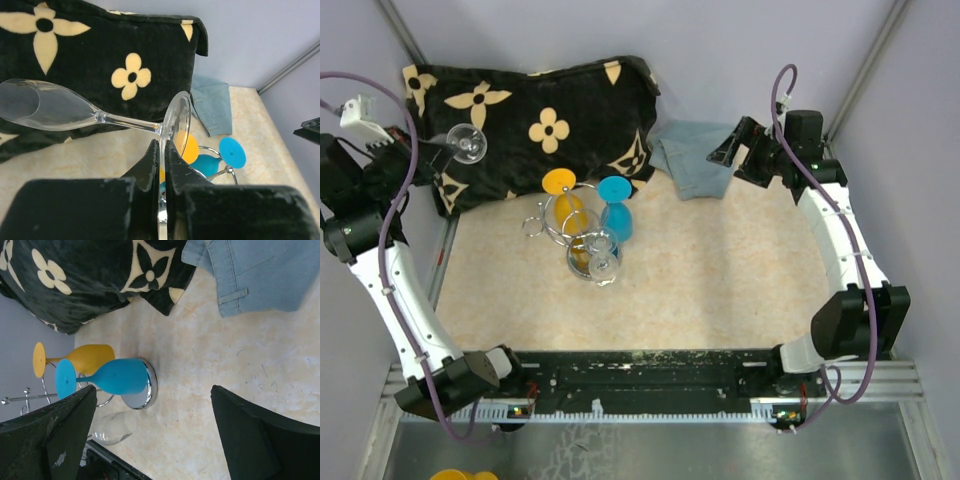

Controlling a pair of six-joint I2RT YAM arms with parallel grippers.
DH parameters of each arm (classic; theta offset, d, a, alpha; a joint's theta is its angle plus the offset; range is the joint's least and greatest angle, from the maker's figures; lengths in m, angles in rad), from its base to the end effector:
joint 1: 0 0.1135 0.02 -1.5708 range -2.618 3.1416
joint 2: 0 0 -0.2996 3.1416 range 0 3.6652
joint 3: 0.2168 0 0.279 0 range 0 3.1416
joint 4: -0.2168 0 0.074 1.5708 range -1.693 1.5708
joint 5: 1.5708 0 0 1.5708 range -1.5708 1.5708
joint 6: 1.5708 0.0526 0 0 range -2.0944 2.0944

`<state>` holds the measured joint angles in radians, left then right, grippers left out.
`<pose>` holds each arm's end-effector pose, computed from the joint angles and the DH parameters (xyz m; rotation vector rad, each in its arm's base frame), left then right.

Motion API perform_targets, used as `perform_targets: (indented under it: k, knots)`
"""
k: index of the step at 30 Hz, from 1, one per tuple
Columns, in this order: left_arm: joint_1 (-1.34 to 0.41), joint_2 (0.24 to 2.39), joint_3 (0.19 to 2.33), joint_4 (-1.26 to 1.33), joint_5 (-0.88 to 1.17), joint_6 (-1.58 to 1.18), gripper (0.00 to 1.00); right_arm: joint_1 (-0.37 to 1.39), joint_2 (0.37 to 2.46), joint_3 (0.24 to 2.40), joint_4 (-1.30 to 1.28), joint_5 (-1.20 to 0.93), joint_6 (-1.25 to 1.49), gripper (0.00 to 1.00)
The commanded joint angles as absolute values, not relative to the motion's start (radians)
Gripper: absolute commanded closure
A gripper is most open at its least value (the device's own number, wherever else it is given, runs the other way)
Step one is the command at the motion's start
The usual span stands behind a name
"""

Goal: Take the wine glass off the wine glass rack

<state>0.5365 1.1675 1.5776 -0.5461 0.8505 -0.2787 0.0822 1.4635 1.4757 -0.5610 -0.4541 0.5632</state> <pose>0.2231 0.0867 0.5380 -0.0528 1.6868 -0.5289 0.3600 0.0528 0.4114 0.2428 2.1649 0.8575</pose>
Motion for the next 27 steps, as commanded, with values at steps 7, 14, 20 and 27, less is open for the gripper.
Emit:
perform_targets:
  k: [7,14,20,27]
  knots:
    - [0.336,1.219,1.677,-0.461,0.664,-0.011,1.00,0.074,1.469,1.609,-0.536,-0.484,0.611,0.03]
    - [0.119,1.299,1.774,-0.450,0.516,0.087,1.00,0.071,1.523,1.747,-0.626,-0.453,0.601,0.03]
    - [-0.041,1.350,1.827,-0.454,0.427,0.192,1.00,0.039,1.612,1.940,-0.711,-0.450,0.600,0.03]
    - [-0.260,1.420,1.886,-0.455,0.302,0.336,1.00,-0.006,1.719,2.161,-0.793,-0.481,0.588,0.03]
